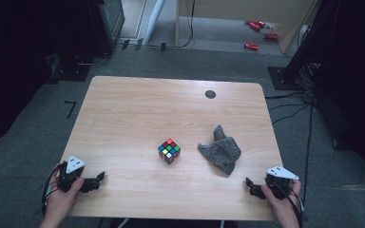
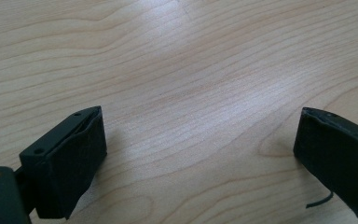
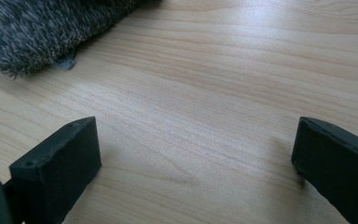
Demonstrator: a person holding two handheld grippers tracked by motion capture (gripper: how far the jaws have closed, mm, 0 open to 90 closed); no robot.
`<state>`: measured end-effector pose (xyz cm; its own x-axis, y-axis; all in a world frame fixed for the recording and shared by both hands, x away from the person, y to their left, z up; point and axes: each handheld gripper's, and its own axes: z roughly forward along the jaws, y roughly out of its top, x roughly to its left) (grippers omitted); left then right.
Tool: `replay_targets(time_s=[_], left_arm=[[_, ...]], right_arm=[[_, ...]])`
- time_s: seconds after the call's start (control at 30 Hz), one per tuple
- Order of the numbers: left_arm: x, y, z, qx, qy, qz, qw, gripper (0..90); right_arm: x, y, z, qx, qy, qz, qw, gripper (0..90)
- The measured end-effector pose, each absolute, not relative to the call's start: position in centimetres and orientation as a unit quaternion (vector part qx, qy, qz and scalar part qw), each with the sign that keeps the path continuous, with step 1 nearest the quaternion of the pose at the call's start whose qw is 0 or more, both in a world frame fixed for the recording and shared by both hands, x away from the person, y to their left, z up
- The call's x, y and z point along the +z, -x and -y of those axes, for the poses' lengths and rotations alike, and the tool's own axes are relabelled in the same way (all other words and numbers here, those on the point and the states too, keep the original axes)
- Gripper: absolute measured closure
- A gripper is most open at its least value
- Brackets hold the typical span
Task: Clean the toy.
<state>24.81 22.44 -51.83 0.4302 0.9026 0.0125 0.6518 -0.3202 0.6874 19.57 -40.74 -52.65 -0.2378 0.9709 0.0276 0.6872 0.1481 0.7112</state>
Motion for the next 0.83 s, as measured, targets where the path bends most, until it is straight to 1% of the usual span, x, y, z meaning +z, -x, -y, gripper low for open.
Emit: replay_targets(time_s=[0.83], left_arm=[[-51.84, -24.81, -22.45, 0.202, -0.787, -0.494, 0.310, 3.0]], right_arm=[[-52.67, -19.52, 40.47, 0.307, -0.582, -0.717, 0.229, 0.0]])
